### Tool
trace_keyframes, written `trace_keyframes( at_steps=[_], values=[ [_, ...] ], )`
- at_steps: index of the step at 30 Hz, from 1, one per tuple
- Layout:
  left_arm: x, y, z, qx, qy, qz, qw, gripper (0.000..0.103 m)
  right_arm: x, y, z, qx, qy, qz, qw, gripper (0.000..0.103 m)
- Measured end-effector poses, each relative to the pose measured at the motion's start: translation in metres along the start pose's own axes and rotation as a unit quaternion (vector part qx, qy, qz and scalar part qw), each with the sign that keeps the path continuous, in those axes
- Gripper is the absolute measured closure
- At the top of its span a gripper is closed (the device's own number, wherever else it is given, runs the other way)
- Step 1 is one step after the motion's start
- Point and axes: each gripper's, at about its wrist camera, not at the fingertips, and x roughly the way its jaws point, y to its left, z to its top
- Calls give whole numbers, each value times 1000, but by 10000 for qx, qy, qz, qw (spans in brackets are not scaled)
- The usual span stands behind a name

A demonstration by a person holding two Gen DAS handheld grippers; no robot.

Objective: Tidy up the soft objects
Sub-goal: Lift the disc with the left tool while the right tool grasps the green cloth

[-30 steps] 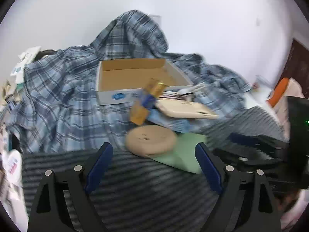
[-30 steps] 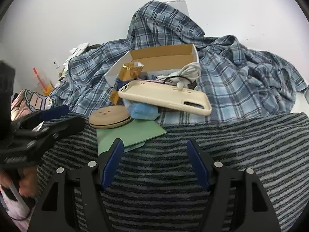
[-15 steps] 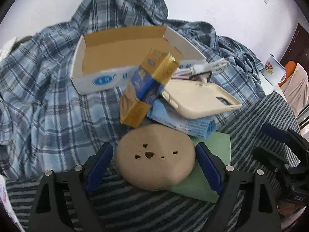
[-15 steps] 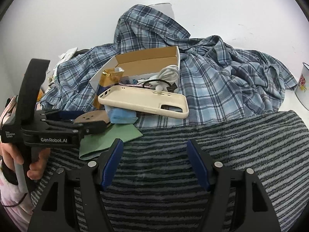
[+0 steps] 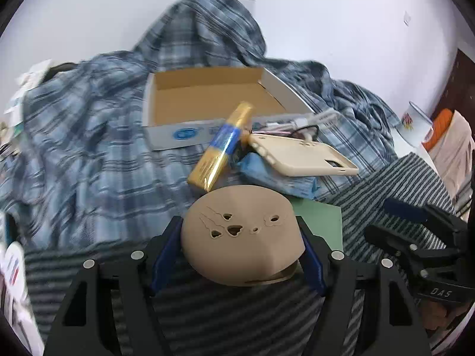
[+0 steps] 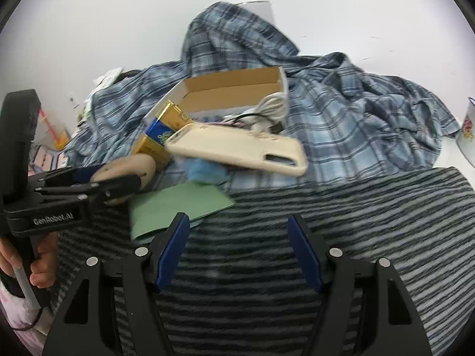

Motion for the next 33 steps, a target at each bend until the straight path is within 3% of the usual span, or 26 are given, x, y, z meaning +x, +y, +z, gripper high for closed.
trace_keyframes(
  at_steps=[3, 4, 5, 7, 12, 15, 19, 21, 24, 26, 28, 31, 33],
  values=[
    [-22, 12, -8, -124, -258, 257, 9993, 29, -2, 15, -6, -89, 27, 224, 9997, 32],
    [-27, 15, -9, -135, -328, 310, 9989, 29, -2, 20, -7, -103, 18, 269, 9996, 27],
    [-33, 19, -11, -171, -416, 363, 9983, 29, -2, 25, -8, -83, 4, 277, 9996, 15],
    [-46, 26, -14, -293, -601, 444, 9968, 29, -1, 35, -7, 64, -86, 178, 9998, 5],
    [-70, 36, -19, -473, -1125, 735, 9898, 28, 19, 52, 4, 907, 79, -471, 9947, 2],
    [-75, 43, -22, -640, -1210, 629, 9886, 28, 38, 54, 6, 1501, 386, -631, 9859, 2],
    [-78, 48, -29, -722, -1205, 549, 9886, 27, 41, 66, 4, 1012, 375, -698, 9917, 2],
    [-77, 49, -33, -685, -1161, 553, 9893, 27, 40, 68, 1, 698, 432, -585, 9949, 10],
    [-73, 46, -36, -647, -1106, 544, 9903, 27, 34, 69, -5, 179, 468, -624, 9968, 35],
    [-71, 43, -37, -630, -1077, 514, 9908, 27, 28, 67, -7, -78, 517, -624, 9967, 62],
    [-70, 41, -37, -604, -1071, 497, 9912, 27, 23, 60, -7, -124, 544, -669, 9962, 78],
    [-70, 35, -34, -540, -1062, 469, 9918, 27, 16, 46, -7, -4, 531, -672, 9963, 83],
    [-70, 31, -33, -483, -1066, 467, 9920, 27, 14, 36, -6, 52, 480, -894, 9948, 84]
  ],
)
